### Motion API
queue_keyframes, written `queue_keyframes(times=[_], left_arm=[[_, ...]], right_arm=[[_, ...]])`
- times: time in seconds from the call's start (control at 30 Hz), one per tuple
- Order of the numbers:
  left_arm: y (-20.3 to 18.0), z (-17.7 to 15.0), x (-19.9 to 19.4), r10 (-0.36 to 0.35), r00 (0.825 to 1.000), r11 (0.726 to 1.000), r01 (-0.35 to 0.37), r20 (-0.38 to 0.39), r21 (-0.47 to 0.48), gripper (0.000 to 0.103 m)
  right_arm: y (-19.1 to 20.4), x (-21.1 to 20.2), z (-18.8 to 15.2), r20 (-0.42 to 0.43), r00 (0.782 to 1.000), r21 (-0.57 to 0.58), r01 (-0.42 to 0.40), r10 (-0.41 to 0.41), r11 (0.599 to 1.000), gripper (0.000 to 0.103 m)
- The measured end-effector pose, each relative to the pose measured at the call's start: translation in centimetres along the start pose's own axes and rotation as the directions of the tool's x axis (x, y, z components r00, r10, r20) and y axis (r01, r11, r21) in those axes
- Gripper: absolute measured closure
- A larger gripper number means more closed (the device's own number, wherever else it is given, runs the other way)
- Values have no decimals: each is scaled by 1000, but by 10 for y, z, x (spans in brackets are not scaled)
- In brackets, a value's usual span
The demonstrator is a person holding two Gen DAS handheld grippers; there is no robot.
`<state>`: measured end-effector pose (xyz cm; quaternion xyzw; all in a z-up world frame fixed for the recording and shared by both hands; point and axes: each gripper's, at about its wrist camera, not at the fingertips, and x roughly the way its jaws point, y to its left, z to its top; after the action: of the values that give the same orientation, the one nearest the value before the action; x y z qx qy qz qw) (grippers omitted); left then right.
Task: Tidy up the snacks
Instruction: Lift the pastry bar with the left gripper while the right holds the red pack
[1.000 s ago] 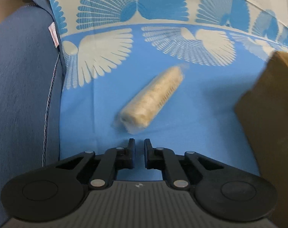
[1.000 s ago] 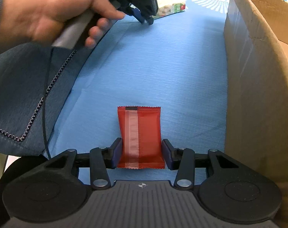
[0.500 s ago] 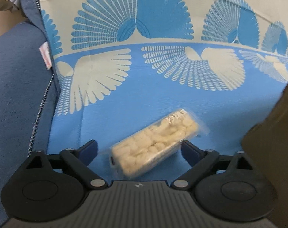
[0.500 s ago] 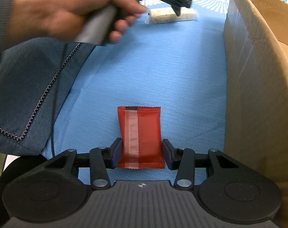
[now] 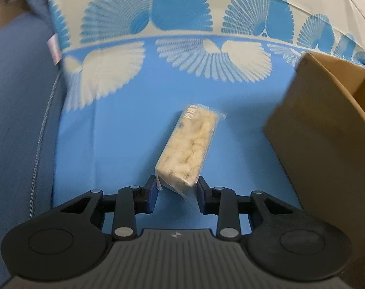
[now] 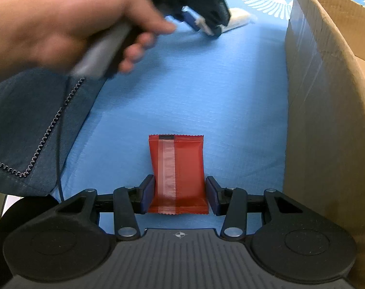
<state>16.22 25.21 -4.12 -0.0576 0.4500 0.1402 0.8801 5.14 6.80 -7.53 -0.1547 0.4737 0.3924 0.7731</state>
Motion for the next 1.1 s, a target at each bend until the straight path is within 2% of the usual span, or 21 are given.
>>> queue_keyframes(times=[0.07,0.13,0.23,0.3,0.4,0.43,0.47,0.5,0.53,0.6,0.63,0.77,0.83,0.97,1.03,1.1], left_arm=[[7,-21,-22,3,1000,994,-6,-23,-112,66],[16,-44,-43,14,999,969,-26,-53,-246,66],[19,-95,-81,50,993,893,-93,-108,-441,66],[10,-125,-104,80,989,859,-133,-127,-494,67],[0,-168,-130,56,986,794,-141,-160,-591,66],[-2,-180,-135,45,984,777,-142,-172,-613,66],[-3,-187,-139,40,984,772,-141,-175,-619,60],[-4,-193,-142,39,985,777,-134,-166,-615,50],[-4,-196,-144,40,988,793,-122,-149,-596,45],[-5,-195,-147,75,992,842,-116,-100,-527,29],[-4,-195,-148,85,993,855,-113,-77,-506,27],[-4,-188,-142,1,1000,897,-1,0,-442,27],[-8,-187,-141,7,999,918,10,40,-397,27],[-4,-186,-121,-44,999,903,43,8,-427,28],[0,-187,-118,-48,999,891,49,13,-452,28],[-1,-187,-118,-42,999,891,41,8,-452,31]], right_arm=[[1,0,-2,5,1000,-4,9,-9,1000,55],[2,-1,-4,10,1000,-8,19,-19,1000,55],[4,-4,-6,27,999,-2,36,-36,999,56],[8,-8,-11,62,997,-7,55,-55,998,56],[14,-12,-20,102,992,-34,82,-78,996,56],[16,-13,-24,112,990,-40,88,-83,995,56],[18,-14,-27,118,989,-49,94,-88,994,56],[20,-14,-31,120,989,-60,99,-91,993,56],[21,-14,-35,118,988,-64,103,-95,993,56],[22,-15,-41,111,989,-61,105,-98,993,54],[22,-16,-43,110,989,-58,104,-97,993,54],[22,-17,-46,122,987,-69,118,-109,991,54],[21,-16,-49,124,986,-64,123,-114,990,54],[21,-11,-47,133,982,-66,143,-133,988,53],[20,-10,-47,140,980,-67,152,-141,986,53],[20,-9,-46,145,978,-73,164,-152,984,53]])
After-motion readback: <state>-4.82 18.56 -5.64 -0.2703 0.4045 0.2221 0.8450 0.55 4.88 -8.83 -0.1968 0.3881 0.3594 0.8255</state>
